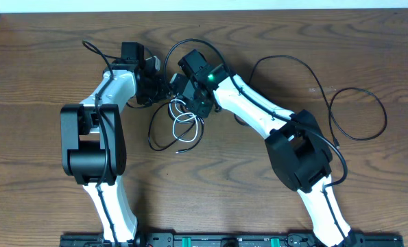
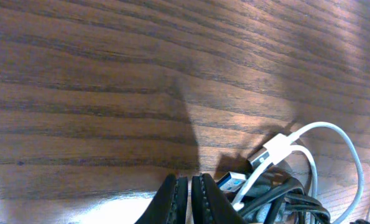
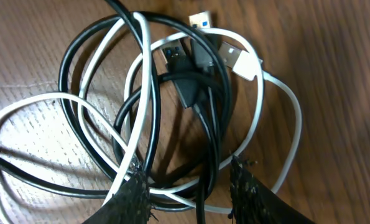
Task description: Untangle cables
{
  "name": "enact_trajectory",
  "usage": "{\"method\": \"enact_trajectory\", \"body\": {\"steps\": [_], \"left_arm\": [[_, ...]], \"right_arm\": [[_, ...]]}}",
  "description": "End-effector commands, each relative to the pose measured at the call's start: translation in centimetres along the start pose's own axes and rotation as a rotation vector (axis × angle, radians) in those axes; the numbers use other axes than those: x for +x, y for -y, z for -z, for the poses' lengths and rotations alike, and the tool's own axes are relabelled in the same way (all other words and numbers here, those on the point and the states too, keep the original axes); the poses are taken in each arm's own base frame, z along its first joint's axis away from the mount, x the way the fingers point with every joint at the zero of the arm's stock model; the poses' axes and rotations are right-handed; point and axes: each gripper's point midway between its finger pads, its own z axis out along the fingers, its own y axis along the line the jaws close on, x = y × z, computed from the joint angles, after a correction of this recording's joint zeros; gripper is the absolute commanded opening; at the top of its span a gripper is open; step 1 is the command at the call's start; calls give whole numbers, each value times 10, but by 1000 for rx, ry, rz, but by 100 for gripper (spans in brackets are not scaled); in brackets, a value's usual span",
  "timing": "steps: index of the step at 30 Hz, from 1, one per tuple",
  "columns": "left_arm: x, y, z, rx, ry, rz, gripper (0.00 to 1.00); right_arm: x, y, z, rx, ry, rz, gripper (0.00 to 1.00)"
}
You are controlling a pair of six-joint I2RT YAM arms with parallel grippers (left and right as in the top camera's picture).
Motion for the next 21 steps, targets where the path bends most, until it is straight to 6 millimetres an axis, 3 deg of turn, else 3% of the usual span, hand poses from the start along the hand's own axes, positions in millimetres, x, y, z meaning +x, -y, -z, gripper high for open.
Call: {"method": "enact_trajectory", "body": {"steps": [1,5,9,21], "left_arm": [[7,-5,-8,-10,-28,16,12],[7,-5,-8,-10,-28,16,12],[7,-6,-8,-9,-28,17,12],[7,-6,-8,-10,-27,17,12]], "right_arm": [[-1,4,-4,2,13,69,41],[-5,7,-8,18,38,115,39],[-3,7,-10,17,35,117,29],[5,13,-15,17,24,146,29]]}}
